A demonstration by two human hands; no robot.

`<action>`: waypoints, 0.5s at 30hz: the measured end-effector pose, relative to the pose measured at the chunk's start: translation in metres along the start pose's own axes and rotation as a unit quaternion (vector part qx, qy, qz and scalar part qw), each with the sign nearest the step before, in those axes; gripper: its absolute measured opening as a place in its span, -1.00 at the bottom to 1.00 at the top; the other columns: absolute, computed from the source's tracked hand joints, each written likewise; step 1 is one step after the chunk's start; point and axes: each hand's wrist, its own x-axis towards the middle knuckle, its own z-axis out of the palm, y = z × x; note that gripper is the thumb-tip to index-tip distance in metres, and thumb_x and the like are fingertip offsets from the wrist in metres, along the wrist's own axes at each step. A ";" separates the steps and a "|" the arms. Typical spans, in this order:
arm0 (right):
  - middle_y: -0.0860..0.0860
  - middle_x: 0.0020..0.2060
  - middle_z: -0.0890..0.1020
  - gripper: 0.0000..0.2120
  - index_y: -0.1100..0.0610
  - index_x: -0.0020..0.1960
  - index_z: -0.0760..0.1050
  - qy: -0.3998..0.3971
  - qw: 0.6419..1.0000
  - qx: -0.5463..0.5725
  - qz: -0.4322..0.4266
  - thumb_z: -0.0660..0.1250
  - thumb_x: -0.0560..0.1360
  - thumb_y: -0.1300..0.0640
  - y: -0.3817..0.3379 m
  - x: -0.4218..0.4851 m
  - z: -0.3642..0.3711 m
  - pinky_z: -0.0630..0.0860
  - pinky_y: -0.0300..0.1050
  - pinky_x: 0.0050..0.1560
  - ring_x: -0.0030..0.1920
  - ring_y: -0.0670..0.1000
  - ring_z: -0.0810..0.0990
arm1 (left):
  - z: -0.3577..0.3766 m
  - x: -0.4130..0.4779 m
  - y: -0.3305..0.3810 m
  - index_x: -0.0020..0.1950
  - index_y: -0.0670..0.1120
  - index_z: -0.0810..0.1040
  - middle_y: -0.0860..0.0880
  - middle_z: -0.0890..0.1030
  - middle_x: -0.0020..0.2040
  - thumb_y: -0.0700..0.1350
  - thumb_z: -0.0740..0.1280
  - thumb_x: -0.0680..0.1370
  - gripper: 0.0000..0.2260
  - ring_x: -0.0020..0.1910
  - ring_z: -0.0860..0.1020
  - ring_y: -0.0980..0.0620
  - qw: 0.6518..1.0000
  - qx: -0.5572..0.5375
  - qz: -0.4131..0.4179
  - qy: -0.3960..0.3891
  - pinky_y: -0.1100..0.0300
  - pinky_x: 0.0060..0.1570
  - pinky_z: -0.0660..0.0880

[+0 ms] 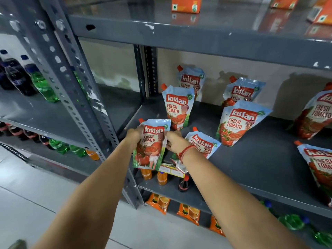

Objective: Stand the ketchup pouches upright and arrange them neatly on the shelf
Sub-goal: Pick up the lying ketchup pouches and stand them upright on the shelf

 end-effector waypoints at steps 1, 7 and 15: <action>0.11 -0.13 0.57 -0.89 0.13 -0.15 0.43 0.001 1.000 -0.010 -0.015 0.25 0.55 0.15 0.002 0.001 0.001 0.53 -0.07 -0.16 -0.19 0.05 0.53 | -0.003 -0.002 0.001 0.28 -0.23 0.45 -0.22 0.58 0.21 0.10 0.31 0.50 -0.50 0.11 0.57 -0.22 1.000 -0.028 0.002 -0.001 -0.06 0.20 0.47; 0.14 -0.08 0.66 -0.85 0.14 -0.17 0.55 0.012 0.972 -0.075 -0.221 0.27 0.54 0.16 -0.003 -0.019 -0.003 0.56 0.09 0.10 0.01 0.16 0.62 | -0.017 -0.021 0.018 0.24 -0.19 0.51 -0.16 0.60 0.17 0.07 0.30 0.52 -0.58 0.09 0.58 -0.17 0.992 -0.088 0.086 0.010 -0.01 0.22 0.45; 0.10 -0.22 0.57 -0.81 0.35 -0.06 0.56 0.054 0.901 -0.092 -0.421 0.25 0.55 0.23 -0.051 -0.046 -0.014 0.39 -0.26 -0.18 -0.15 -0.01 0.49 | -0.019 -0.029 0.060 0.32 -0.12 0.45 -0.11 0.58 0.24 0.17 0.35 0.41 -0.42 0.22 0.54 -0.09 0.967 -0.176 0.181 -0.033 -0.13 0.34 0.37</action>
